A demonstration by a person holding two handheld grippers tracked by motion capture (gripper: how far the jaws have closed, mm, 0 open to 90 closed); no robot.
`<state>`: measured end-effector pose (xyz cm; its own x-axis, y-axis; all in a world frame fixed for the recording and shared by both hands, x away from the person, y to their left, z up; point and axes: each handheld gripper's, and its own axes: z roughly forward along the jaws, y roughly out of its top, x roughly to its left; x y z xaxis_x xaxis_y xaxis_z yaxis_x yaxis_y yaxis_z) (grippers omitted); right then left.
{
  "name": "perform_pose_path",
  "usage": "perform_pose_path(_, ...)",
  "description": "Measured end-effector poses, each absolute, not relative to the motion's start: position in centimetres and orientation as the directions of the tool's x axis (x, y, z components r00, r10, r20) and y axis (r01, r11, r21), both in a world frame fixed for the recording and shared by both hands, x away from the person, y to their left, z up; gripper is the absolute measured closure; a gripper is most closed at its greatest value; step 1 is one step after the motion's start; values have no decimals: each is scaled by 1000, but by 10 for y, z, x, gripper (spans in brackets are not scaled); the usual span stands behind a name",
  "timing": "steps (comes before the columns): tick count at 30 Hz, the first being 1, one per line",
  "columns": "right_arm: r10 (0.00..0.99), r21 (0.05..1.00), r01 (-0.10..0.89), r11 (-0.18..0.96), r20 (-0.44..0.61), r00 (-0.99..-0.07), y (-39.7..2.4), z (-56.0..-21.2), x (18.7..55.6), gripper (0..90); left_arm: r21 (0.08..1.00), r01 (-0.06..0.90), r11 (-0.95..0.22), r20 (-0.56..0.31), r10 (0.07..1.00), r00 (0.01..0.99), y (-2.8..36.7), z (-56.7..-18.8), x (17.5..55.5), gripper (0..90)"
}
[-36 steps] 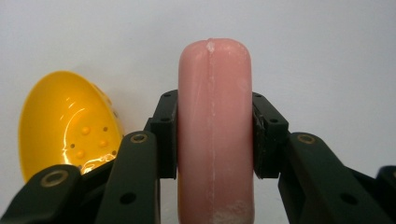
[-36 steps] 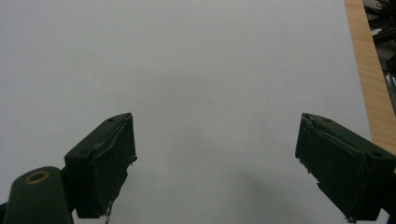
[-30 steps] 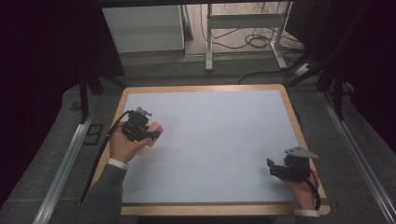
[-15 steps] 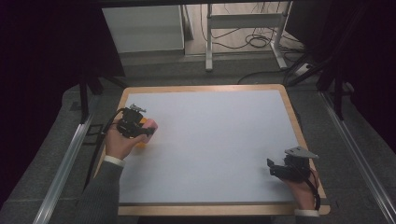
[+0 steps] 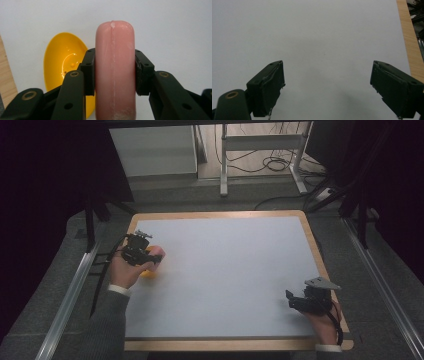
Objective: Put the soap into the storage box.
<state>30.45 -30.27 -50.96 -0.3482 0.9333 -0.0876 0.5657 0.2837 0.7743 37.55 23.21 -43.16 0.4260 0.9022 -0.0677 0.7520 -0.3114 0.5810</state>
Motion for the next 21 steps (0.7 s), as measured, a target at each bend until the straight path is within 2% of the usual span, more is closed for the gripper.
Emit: perform_pose_path(21,933,773,566,286,-90,-349,-303,-510,305,120,569,774,-277,-78,919,385,247,-439,385,601)
